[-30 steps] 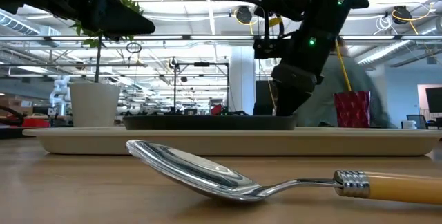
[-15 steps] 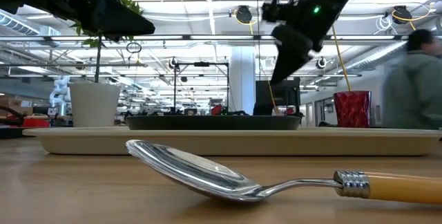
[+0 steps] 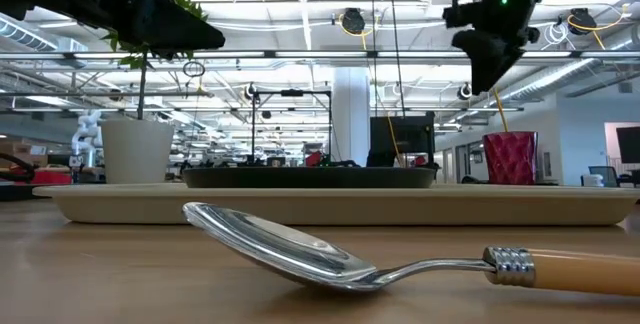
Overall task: Pick and place plate/cup/fork/spoon on tray
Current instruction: Put the red cup on the gray tray to the top right of the black plate
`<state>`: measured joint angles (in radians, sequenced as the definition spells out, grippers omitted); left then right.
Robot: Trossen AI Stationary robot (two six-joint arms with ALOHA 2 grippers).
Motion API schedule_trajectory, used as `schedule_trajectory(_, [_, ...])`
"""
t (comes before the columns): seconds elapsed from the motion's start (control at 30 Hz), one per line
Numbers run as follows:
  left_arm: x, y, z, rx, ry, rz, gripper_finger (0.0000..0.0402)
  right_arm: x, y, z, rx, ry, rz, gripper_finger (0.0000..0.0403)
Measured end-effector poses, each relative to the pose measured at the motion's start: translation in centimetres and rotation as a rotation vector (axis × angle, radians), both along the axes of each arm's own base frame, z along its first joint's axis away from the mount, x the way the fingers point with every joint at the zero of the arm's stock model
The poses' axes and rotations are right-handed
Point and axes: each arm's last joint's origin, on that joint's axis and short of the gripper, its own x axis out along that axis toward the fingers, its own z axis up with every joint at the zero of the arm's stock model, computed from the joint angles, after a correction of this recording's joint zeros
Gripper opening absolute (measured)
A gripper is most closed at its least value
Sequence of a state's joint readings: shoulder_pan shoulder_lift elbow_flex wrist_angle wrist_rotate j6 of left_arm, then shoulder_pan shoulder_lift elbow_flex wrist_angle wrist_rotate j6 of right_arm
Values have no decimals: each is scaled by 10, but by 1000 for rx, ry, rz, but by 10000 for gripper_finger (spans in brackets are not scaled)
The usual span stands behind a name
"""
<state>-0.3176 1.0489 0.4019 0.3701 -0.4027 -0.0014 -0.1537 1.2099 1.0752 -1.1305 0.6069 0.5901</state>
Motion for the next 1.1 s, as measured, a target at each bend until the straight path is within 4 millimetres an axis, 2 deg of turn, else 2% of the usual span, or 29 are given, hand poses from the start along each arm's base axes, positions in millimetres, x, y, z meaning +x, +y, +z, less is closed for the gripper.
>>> schedule_trajectory(0.3, [0, 0, 0, 0, -2, 0, 69, -20, -45, 1, 36, 33, -194, 148])
schedule_trajectory(0.5, [0, 0, 0, 2, 0, 0, 69, -30, -64, -1, 143, 6, -248, 148])
schedule_trajectory(0.63, [0, 0, 0, 2, 3, 0, 69, -31, -71, -5, 204, 10, -243, 148])
schedule_trajectory(1.1, [0, 0, -1, 2, 5, 0, 69, -17, -96, -33, 257, 159, -211, 148])
